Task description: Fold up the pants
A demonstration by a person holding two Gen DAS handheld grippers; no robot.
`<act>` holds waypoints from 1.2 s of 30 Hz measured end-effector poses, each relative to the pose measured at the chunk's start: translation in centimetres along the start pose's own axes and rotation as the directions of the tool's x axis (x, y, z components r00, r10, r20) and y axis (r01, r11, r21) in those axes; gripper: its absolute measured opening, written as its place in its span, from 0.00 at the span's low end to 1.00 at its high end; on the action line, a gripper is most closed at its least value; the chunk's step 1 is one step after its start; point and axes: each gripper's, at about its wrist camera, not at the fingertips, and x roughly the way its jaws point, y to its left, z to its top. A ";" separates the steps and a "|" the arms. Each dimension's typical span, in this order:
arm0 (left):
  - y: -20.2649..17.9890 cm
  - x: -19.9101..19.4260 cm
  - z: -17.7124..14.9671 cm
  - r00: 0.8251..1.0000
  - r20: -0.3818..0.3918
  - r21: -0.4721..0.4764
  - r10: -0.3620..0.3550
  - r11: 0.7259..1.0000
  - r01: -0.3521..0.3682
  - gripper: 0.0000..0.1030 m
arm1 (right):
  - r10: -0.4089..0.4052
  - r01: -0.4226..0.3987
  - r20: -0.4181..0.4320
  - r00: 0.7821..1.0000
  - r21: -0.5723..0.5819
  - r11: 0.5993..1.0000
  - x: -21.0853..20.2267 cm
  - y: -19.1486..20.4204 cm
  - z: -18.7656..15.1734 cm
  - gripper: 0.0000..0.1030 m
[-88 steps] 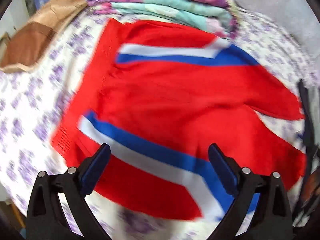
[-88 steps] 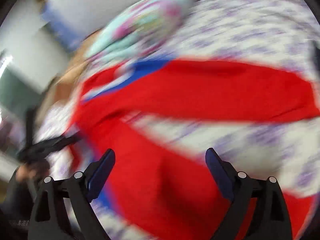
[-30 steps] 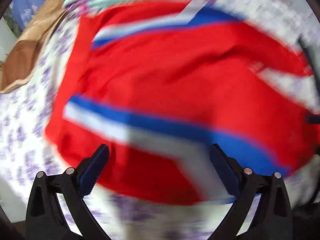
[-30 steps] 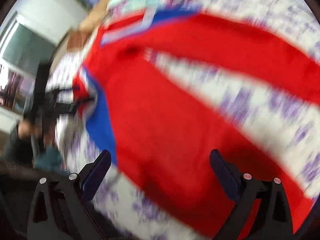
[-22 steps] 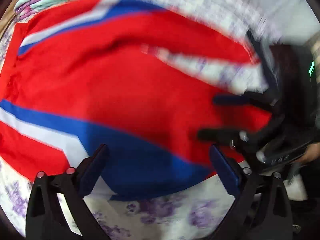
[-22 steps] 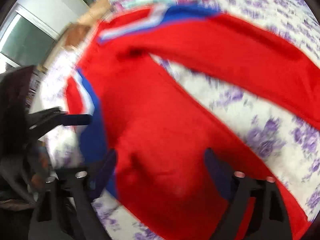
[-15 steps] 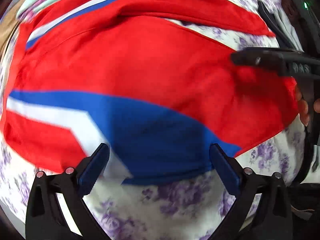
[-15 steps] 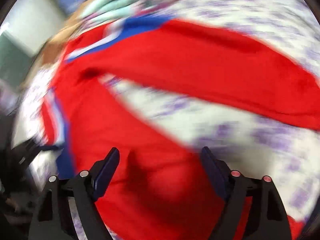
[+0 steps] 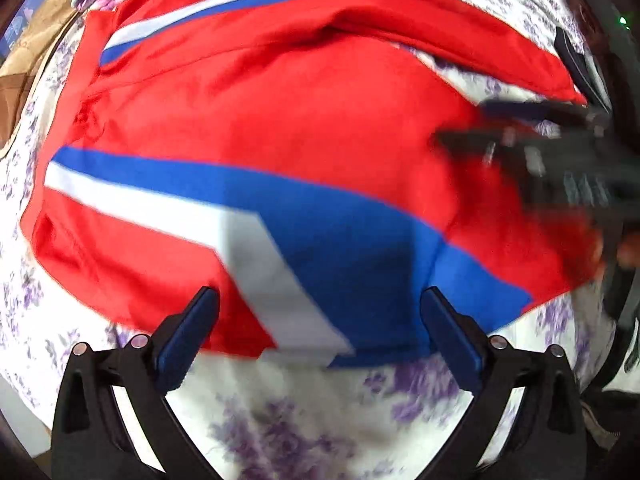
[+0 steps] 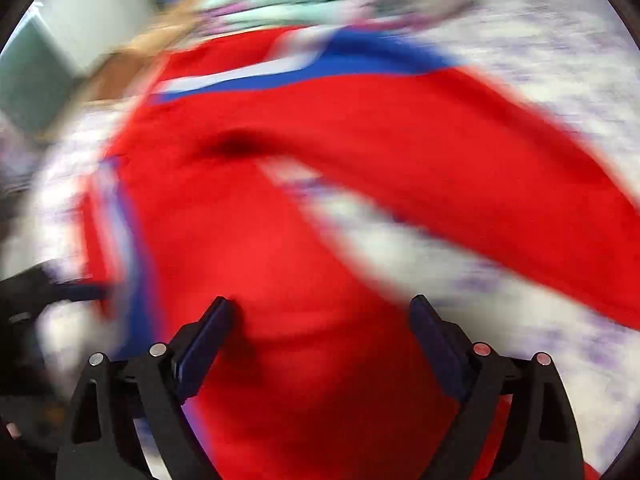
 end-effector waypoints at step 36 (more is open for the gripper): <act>1.2 -2.5 6.6 0.988 0.128 0.002 -0.084 0.996 0.085 0.95 | -0.140 0.117 0.067 0.988 0.276 0.954 -7.6 -15.4 0.4 0.95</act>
